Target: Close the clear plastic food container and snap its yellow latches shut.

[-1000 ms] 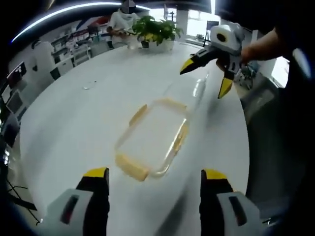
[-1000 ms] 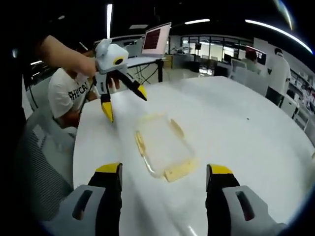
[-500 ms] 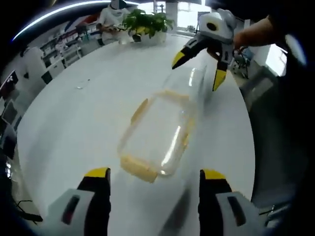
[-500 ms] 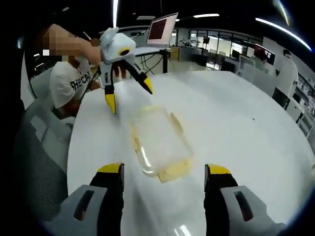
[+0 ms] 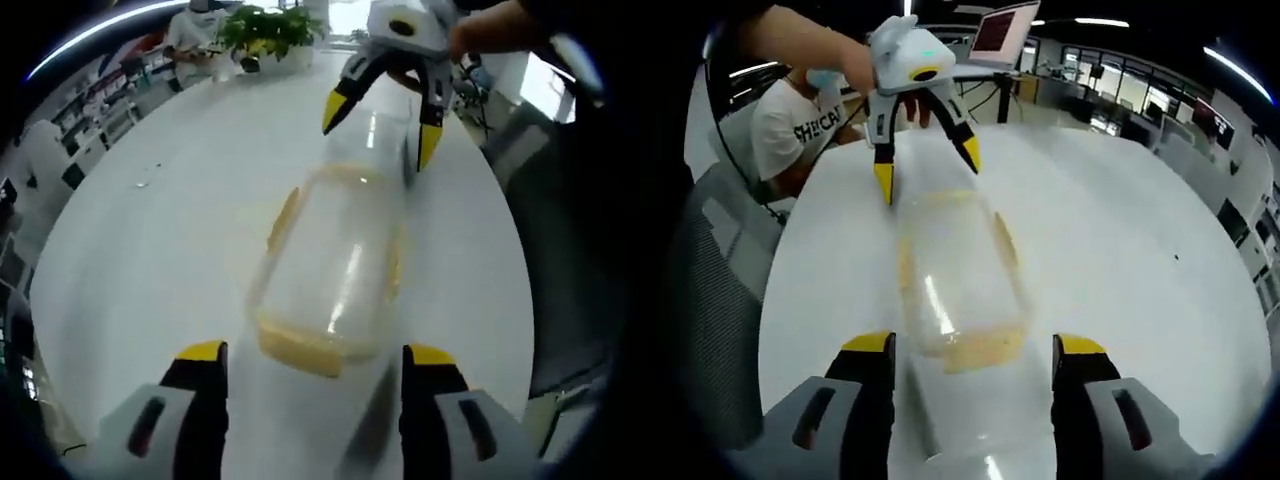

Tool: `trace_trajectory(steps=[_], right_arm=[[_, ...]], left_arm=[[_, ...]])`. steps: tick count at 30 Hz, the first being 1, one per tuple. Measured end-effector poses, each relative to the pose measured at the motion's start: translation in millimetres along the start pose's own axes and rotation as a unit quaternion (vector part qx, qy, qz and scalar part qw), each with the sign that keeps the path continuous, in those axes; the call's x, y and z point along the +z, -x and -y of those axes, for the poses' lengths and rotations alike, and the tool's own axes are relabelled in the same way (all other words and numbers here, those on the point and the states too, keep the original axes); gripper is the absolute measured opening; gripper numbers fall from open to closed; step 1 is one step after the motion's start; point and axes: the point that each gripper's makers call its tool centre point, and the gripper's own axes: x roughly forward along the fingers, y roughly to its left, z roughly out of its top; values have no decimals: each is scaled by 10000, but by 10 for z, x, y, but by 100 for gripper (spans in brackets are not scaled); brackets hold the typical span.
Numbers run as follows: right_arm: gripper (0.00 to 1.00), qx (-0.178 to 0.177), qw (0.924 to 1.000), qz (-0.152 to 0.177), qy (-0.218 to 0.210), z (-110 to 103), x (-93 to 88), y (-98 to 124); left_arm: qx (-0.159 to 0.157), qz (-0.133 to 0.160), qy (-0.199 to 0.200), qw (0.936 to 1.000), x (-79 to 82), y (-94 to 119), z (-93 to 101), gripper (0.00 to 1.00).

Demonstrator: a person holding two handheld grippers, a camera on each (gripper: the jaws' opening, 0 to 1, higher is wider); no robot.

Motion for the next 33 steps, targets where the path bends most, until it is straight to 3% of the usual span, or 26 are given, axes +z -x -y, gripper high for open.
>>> trace_trajectory(steps=[12, 14, 27, 33], right_arm=[[54, 379, 9958, -692, 454, 28, -192, -126], [53, 408, 9949, -767, 507, 32, -202, -146], [45, 662, 9868, -1210, 848, 19, -264, -271], [43, 716, 9849, -1279, 926, 24, -268, -302]], left_arm=[[-217, -347, -417, 9983, -103, -91, -67, 60], [-181, -365, -499, 9979, -98, -106, -84, 62], [-468, -536, -891, 9935, -95, -180, -57, 53], [-556, -559, -982, 9920, -76, -204, -40, 51]])
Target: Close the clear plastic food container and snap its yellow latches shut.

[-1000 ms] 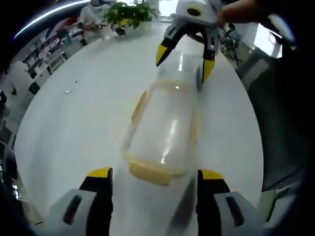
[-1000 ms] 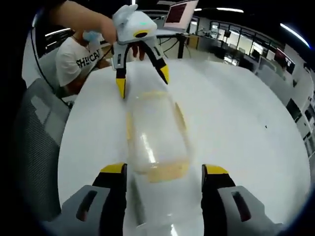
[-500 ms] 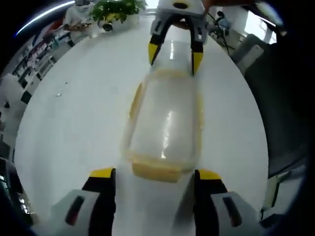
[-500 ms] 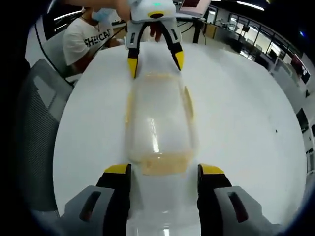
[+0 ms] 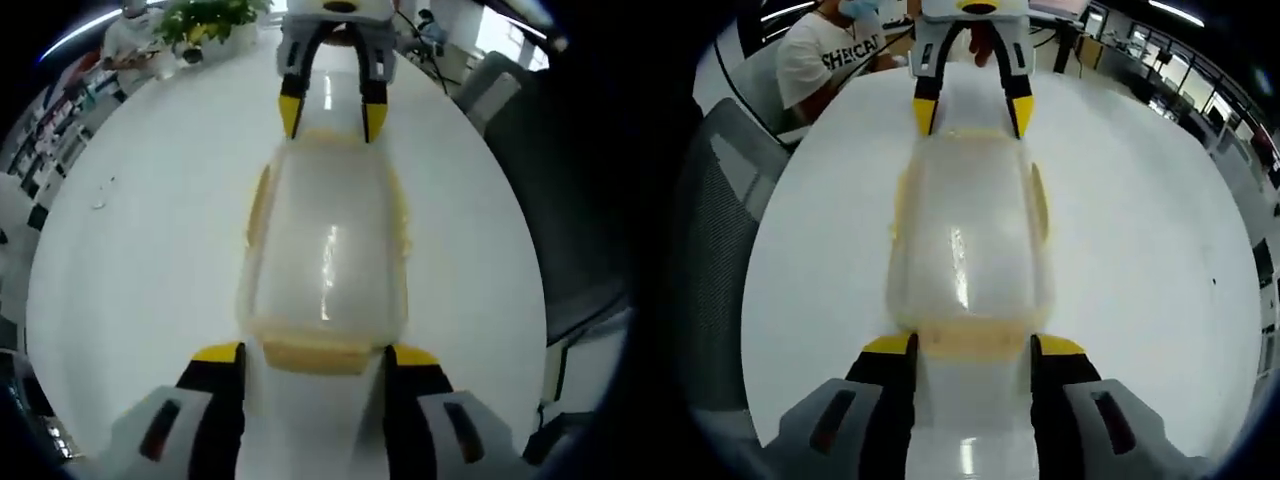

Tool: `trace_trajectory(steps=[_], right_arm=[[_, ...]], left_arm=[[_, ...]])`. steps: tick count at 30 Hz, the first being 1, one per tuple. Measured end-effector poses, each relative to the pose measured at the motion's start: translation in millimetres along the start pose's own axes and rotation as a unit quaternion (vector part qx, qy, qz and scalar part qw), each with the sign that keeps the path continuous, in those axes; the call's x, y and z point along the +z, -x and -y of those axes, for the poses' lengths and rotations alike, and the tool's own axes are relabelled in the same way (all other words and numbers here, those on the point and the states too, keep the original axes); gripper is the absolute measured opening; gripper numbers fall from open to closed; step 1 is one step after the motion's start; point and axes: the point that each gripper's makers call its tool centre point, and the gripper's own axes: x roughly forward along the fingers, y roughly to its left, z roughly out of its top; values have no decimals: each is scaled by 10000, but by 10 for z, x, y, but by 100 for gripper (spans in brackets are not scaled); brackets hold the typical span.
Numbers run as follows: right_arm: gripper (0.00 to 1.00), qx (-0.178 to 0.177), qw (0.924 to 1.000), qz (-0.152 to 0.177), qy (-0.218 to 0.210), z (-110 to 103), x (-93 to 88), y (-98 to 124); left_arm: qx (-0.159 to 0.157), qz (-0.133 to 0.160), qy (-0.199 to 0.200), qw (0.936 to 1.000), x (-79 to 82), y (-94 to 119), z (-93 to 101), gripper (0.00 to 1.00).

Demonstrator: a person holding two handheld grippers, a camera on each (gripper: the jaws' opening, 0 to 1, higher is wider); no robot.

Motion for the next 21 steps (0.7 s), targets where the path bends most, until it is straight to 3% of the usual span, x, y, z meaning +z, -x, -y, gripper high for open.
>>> trace_trajectory(steps=[2, 4, 5, 7, 21], right_arm=[[42, 58, 10000, -32, -3, -5, 4, -1], [40, 103, 9999, -62, -13, -10, -3, -3], [39, 129, 9999, -71, 40, -9, -1, -1], [39, 179, 9996, -123, 170, -6, -8, 2], [38, 156, 9987, -470, 129, 12, -19, -3]], left_arm=[[-27, 25, -50, 10000, 12, -5, 1, 49], [-366, 17, -43, 9993, 6, -22, 109, 42], [-226, 31, -142, 9996, 17, -12, 52, 40], [-261, 23, -89, 9996, 8, -7, 45, 35], [-236, -172, -80, 9995, 8, -15, 57, 34]])
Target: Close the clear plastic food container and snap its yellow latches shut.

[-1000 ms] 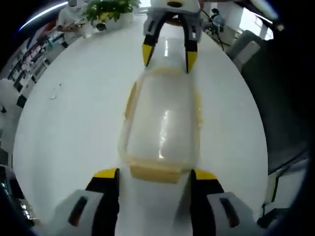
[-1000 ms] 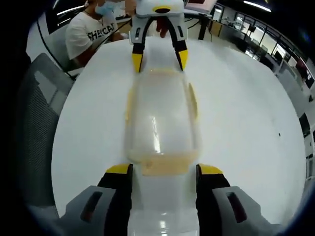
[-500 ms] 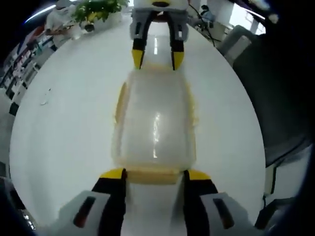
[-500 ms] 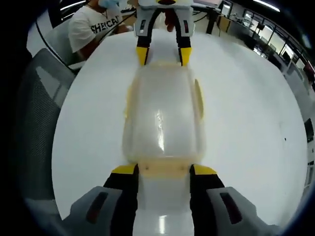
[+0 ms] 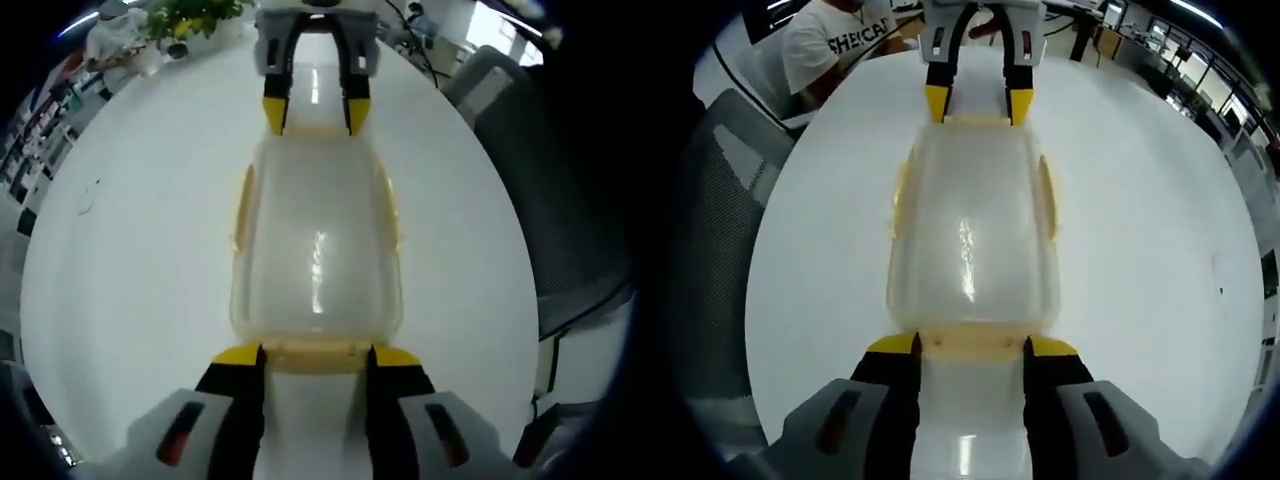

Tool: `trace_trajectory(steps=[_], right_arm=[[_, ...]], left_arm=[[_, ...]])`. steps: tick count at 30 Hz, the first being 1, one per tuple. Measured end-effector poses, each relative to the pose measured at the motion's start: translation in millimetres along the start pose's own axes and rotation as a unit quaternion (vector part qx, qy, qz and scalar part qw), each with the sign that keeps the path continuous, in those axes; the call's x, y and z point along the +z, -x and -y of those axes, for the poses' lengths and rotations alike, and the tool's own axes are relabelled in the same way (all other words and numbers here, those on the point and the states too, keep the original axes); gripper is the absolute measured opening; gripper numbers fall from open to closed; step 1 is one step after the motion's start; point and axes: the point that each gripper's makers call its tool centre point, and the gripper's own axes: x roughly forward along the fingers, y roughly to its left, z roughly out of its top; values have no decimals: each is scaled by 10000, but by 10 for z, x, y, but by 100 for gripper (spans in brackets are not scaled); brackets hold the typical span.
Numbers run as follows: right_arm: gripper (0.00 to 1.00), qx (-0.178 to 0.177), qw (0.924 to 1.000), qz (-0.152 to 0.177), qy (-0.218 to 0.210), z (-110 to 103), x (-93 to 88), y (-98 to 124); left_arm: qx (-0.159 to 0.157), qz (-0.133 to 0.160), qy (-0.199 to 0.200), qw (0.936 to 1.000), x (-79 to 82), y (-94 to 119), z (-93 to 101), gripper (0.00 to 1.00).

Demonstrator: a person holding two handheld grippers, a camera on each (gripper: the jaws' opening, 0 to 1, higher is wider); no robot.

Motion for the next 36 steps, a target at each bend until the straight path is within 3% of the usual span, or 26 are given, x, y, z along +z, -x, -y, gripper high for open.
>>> trace_trajectory(steps=[8, 19, 25, 36], right_arm=[[38, 7, 10000, -56, 51, -6, -14, -1], [36, -37, 9999, 2, 113, -36, -42, 24], [36, 9, 9997, 230, 87, -5, -72, 125], [36, 13, 9990, 394, 230, -44, 109, 405]], left_arm=[[-22, 116, -25, 9999, 1, 0, -12, 35], [37, -24, 43, 10000, 41, 7, 46, 33], [104, 138, 87, 9998, 157, 162, 36, 33], [194, 83, 226, 9995, 174, 380, 88, 33]])
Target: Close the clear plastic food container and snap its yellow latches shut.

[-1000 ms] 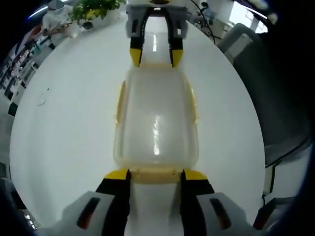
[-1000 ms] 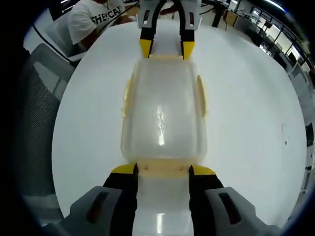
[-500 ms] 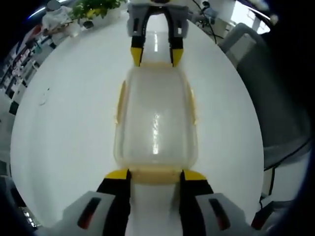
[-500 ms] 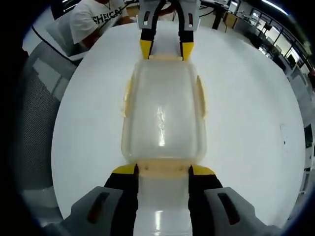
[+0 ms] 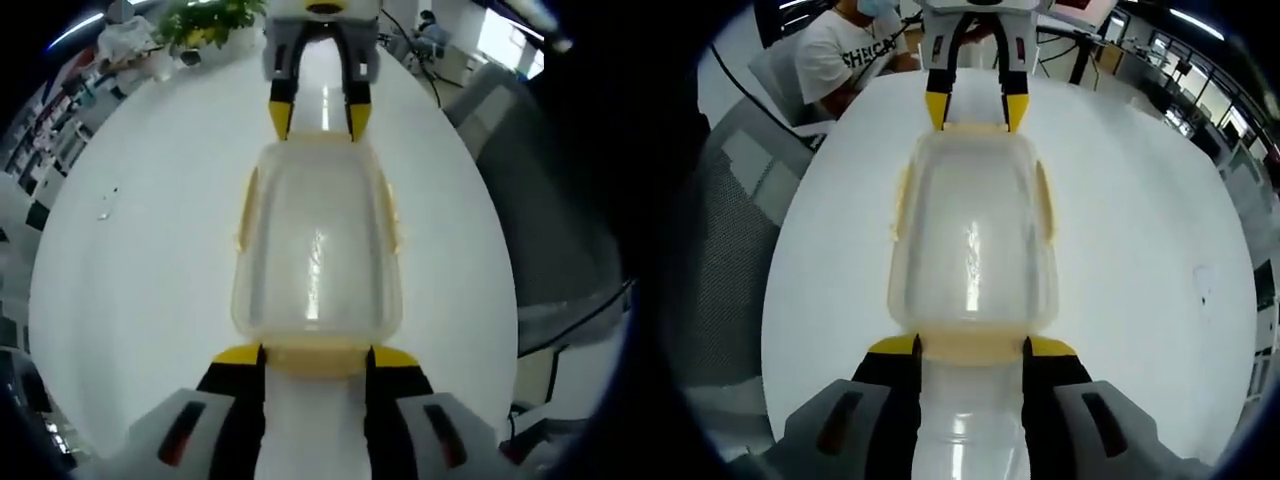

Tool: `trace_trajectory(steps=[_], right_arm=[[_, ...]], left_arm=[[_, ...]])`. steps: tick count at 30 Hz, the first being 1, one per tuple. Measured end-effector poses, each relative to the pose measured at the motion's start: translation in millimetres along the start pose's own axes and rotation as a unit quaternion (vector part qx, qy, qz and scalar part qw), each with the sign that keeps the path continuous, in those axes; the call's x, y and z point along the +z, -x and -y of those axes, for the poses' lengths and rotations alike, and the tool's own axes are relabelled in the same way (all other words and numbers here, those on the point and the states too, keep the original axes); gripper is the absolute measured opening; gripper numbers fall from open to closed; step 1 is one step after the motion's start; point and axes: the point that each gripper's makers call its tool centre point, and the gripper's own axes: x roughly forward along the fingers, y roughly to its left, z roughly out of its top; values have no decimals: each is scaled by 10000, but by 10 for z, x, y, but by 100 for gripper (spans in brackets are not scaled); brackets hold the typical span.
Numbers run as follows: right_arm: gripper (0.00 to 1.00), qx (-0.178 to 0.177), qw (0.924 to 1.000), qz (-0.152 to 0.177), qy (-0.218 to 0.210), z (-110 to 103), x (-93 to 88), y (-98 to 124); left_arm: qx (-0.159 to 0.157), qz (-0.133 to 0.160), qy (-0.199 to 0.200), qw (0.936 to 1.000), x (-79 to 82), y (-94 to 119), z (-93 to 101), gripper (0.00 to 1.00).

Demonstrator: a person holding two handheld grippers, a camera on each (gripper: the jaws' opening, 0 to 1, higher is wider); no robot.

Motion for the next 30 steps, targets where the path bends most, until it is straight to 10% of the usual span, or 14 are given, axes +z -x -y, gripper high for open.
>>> trace_trajectory(steps=[16, 30], right_arm=[[36, -178, 9997, -21, 145, 22, 169, 313], [36, -217, 9997, -43, 141, -31, -39, 488]], left_arm=[[163, 110, -34, 9998, 152, 378, -8, 33], [200, 70, -110, 9997, 439, 355, 45, 33]])
